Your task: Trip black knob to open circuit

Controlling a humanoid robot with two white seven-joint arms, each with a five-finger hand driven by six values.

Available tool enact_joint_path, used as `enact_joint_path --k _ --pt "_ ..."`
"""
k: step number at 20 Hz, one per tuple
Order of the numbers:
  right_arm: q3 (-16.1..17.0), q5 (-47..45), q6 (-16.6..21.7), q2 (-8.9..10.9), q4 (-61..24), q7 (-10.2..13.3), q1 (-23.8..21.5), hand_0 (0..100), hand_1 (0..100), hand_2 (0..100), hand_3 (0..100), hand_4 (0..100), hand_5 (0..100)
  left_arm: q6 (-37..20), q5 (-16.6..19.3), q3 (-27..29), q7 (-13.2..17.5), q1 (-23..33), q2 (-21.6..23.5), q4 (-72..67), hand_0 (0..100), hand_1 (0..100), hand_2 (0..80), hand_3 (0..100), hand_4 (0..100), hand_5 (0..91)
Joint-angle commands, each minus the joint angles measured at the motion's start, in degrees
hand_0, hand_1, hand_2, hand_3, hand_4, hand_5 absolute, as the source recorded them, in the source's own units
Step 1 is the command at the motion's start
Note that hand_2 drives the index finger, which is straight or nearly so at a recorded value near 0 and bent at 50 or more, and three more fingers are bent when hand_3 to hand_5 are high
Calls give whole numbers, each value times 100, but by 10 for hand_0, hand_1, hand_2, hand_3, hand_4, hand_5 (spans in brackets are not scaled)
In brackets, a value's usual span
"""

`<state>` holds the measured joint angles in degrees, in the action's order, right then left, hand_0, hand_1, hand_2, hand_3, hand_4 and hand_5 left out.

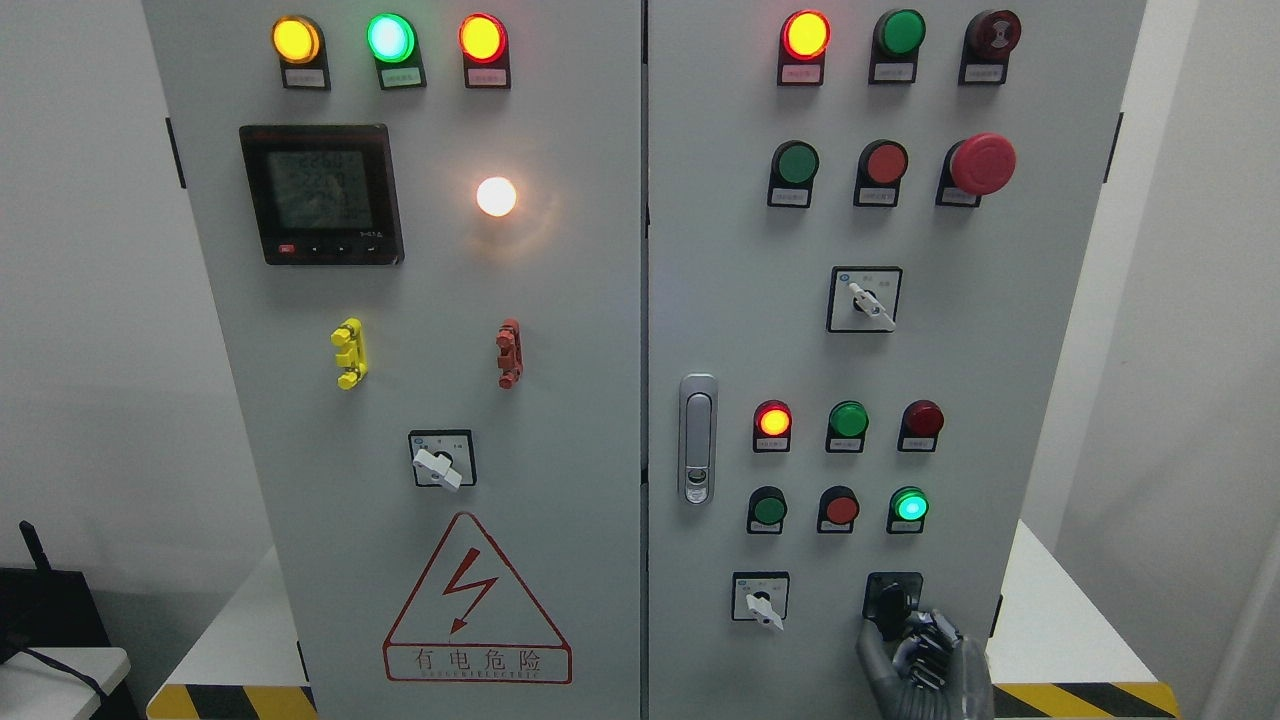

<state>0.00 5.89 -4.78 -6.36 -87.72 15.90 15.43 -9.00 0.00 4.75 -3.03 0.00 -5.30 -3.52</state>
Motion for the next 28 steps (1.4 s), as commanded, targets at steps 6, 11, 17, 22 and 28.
enact_joint_path --k 6,11,17,22,28 --pt "-141 -9 91 3 0 -26 4 463 805 630 930 953 984 4 185 0 -4 -44 2 0 120 389 0 0 0 0" --pt "-141 -9 109 3 -8 -34 4 460 794 634 931 954 984 4 193 0 -4 -44 2 0 120 389 0 0 0 0" --pt "-141 8 117 11 0 -26 -5 451 787 635 933 956 984 4 193 0 -4 -53 -6 0 120 389 0 0 0 0" --pt "-132 17 126 12 0 -26 -14 438 784 636 934 955 983 4 193 0 -4 -44 2 0 120 389 0 0 0 0" --pt "-97 17 144 20 0 -26 -14 432 784 636 934 953 983 4 193 0 -4 -44 2 0 120 389 0 0 0 0"
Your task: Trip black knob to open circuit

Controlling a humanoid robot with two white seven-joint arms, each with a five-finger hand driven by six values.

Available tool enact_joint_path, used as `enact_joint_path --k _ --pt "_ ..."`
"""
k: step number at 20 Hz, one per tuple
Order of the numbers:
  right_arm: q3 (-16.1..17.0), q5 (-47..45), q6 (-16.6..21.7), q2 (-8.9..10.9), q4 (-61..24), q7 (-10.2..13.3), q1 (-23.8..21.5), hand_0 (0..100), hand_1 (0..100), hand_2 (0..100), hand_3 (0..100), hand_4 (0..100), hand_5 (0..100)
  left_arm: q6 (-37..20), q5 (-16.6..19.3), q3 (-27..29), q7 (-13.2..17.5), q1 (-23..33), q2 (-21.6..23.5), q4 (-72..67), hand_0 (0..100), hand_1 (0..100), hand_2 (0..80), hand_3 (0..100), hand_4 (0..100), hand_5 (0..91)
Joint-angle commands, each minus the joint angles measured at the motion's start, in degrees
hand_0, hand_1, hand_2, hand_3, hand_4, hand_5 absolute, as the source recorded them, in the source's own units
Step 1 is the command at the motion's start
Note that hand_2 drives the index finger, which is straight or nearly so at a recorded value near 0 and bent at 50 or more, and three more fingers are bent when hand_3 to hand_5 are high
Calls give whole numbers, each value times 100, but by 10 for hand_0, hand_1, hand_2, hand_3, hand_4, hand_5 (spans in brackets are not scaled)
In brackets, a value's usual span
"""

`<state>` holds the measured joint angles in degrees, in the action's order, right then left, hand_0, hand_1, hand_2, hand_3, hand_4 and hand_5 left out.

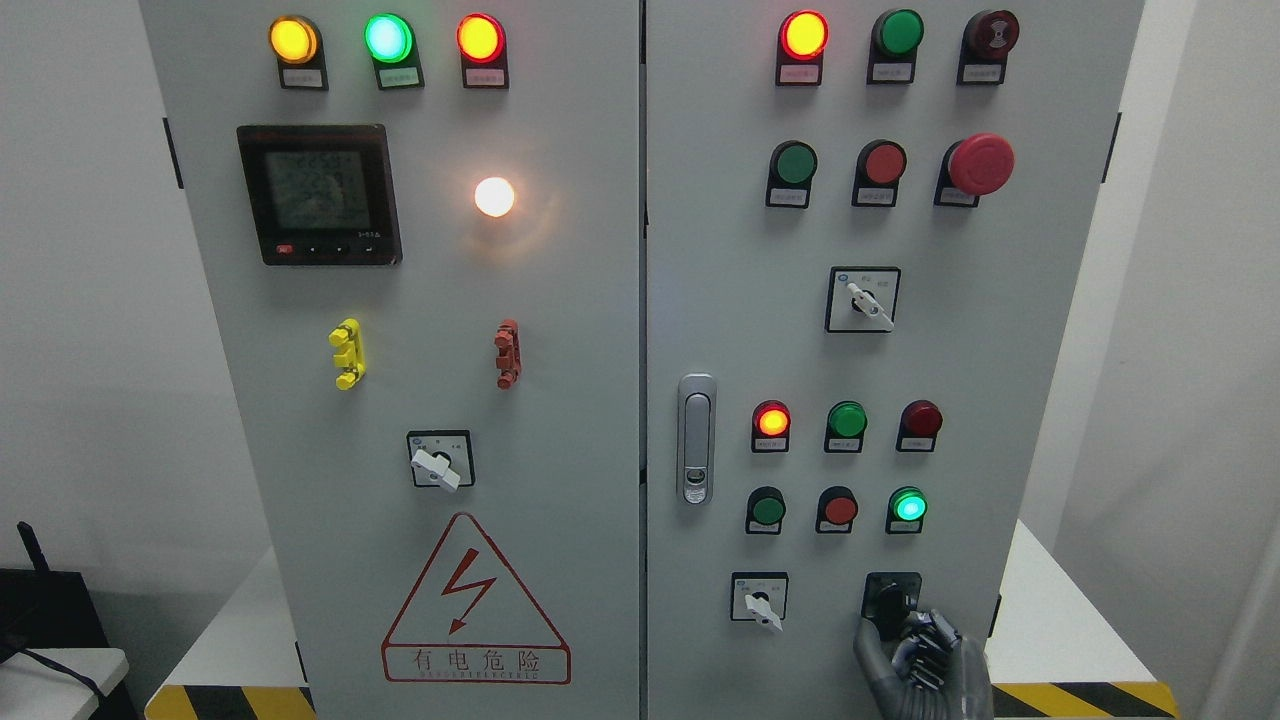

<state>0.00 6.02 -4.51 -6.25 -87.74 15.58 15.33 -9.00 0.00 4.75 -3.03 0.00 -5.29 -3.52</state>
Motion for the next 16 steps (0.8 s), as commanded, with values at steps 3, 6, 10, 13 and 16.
enact_joint_path --k 3,6,10,13,16 --pt "-97 13 134 36 2 6 -12 429 784 636 933 952 983 4 185 0 -4 -44 2 0 120 389 0 0 0 0" --pt "-71 13 143 36 2 6 -21 427 785 635 932 951 983 4 193 0 -4 -44 2 0 120 389 0 0 0 0" --pt "-71 13 143 36 2 15 -21 422 786 635 931 950 983 4 185 0 -4 -44 2 0 120 389 0 0 0 0" --pt "-62 13 143 45 2 15 -21 419 786 634 930 950 983 4 193 0 -4 -44 2 0 120 389 0 0 0 0" --pt "-62 13 143 45 2 24 -30 417 787 633 930 949 983 4 185 0 -4 -44 2 0 120 389 0 0 0 0"
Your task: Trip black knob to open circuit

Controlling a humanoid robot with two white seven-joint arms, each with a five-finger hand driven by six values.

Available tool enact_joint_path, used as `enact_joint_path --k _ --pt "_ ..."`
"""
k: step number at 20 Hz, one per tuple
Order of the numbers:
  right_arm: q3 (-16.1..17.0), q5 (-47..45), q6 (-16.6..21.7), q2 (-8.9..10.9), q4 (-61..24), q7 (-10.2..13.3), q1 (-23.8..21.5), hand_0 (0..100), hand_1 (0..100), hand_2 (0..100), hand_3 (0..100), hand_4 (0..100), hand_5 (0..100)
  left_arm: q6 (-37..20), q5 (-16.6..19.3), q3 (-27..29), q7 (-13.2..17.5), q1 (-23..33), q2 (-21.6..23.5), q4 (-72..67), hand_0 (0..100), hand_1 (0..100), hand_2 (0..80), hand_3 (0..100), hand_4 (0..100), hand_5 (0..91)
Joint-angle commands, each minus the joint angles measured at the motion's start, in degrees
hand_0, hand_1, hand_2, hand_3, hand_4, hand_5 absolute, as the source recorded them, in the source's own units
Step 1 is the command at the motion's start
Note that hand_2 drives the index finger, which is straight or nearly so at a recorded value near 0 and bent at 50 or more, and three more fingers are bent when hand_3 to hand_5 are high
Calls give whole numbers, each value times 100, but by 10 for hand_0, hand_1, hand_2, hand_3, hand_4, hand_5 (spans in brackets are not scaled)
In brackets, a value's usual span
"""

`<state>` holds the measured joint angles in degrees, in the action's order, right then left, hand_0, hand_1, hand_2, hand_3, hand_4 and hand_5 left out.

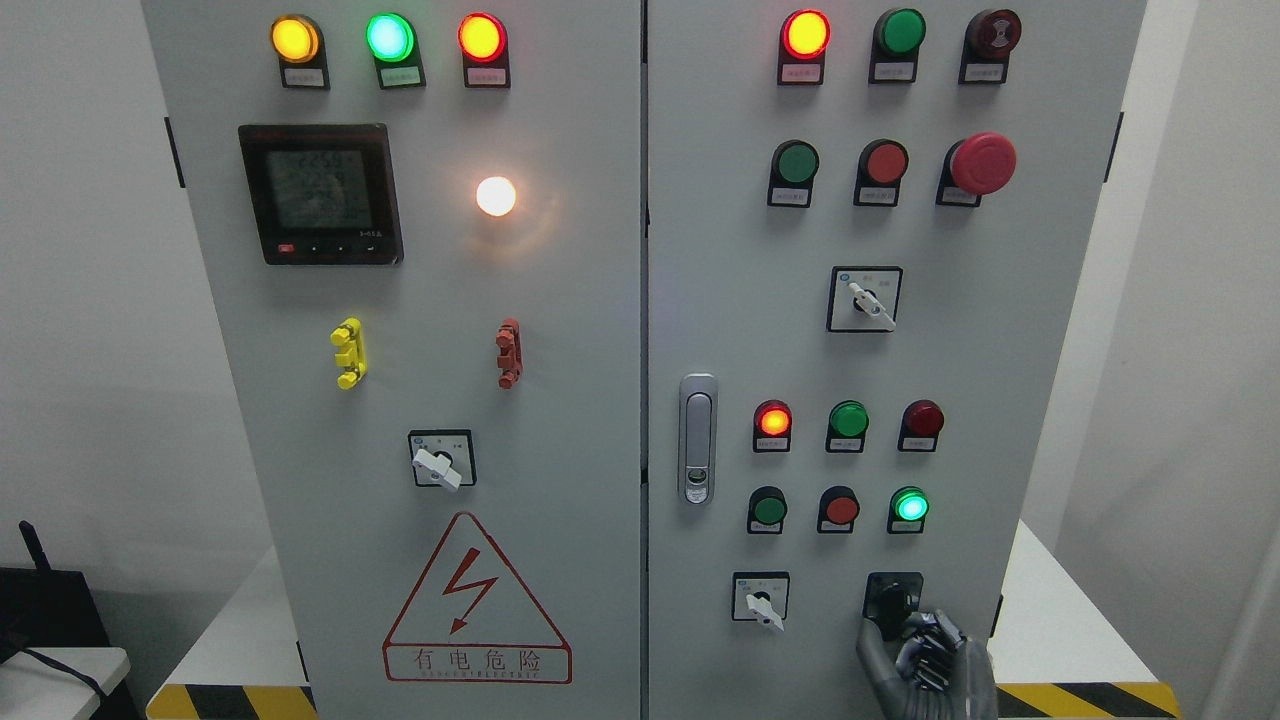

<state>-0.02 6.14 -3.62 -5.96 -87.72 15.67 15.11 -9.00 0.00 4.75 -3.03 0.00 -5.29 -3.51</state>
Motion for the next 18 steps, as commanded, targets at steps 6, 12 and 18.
enact_joint_path --k 6,12,18 --pt "-60 1 54 25 1 32 -8 413 791 631 930 948 983 4 185 0 -4 -44 2 0 120 389 0 0 0 0" --pt "-60 10 54 25 9 32 -8 409 793 629 929 948 983 4 193 0 -4 -44 1 0 120 389 0 0 0 0" --pt "-60 10 54 25 18 32 -8 404 798 630 928 947 983 4 185 0 -4 -44 2 0 120 389 0 0 0 0"
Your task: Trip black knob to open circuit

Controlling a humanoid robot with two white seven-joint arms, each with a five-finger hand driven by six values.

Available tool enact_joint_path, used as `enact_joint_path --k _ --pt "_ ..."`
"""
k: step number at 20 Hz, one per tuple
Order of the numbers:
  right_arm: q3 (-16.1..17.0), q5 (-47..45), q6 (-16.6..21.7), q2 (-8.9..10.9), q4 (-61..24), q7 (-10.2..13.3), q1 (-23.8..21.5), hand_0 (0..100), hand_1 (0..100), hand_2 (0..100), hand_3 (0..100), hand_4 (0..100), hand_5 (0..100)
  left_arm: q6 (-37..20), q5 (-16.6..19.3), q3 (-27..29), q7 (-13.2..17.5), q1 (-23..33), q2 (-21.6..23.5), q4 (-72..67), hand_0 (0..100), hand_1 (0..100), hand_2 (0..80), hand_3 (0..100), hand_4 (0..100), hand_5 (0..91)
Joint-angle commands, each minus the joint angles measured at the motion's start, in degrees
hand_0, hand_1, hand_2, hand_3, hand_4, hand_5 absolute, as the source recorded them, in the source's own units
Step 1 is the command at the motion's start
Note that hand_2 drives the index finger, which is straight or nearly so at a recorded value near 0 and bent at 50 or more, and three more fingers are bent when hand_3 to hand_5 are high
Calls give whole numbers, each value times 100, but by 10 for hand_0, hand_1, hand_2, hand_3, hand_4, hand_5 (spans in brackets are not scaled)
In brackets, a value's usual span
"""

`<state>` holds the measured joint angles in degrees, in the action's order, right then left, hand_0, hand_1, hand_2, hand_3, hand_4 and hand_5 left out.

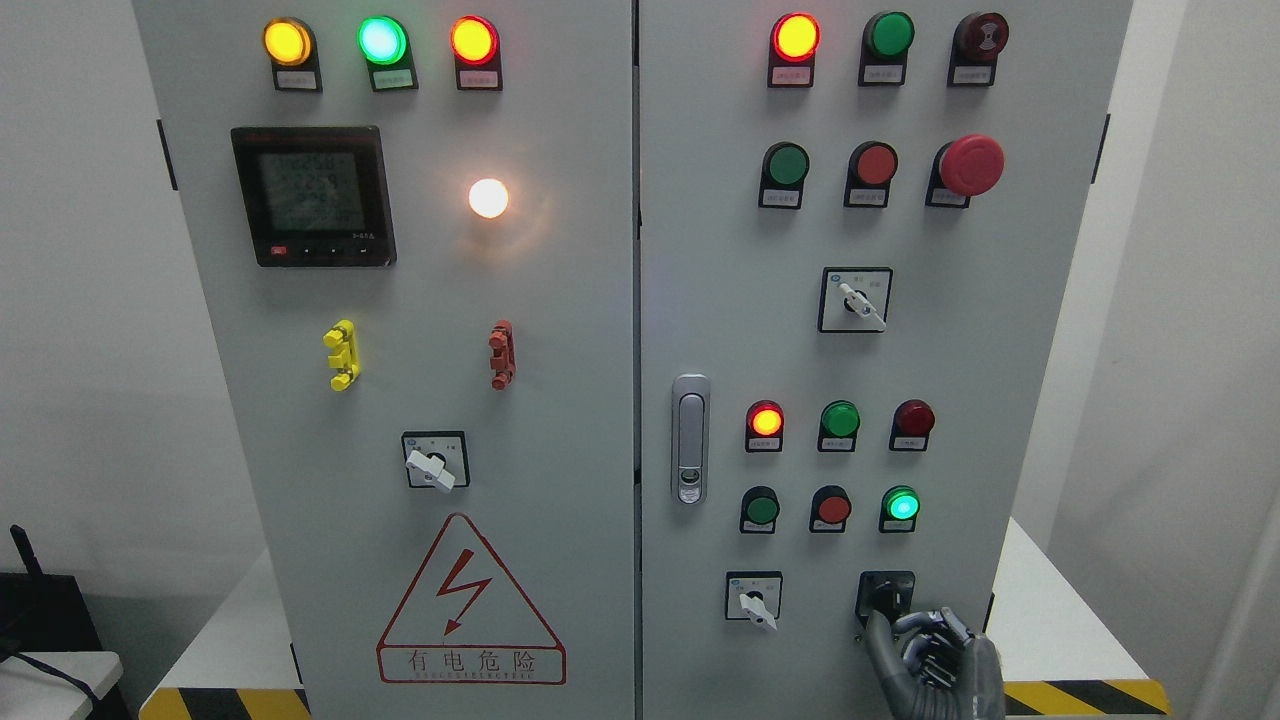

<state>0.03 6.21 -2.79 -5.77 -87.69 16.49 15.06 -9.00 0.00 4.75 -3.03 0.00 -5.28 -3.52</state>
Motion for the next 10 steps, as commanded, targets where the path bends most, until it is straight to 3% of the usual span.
enact_joint_path --k 1,10 --pt "-64 3 -29 6 15 -50 -3 404 798 630 928 947 983 4 184 0 -4 -44 -8 0 120 389 0 0 0 0" --pt "-73 29 -20 15 33 -67 -3 398 798 604 923 943 982 4 193 0 -4 -44 1 0 120 389 0 0 0 0"
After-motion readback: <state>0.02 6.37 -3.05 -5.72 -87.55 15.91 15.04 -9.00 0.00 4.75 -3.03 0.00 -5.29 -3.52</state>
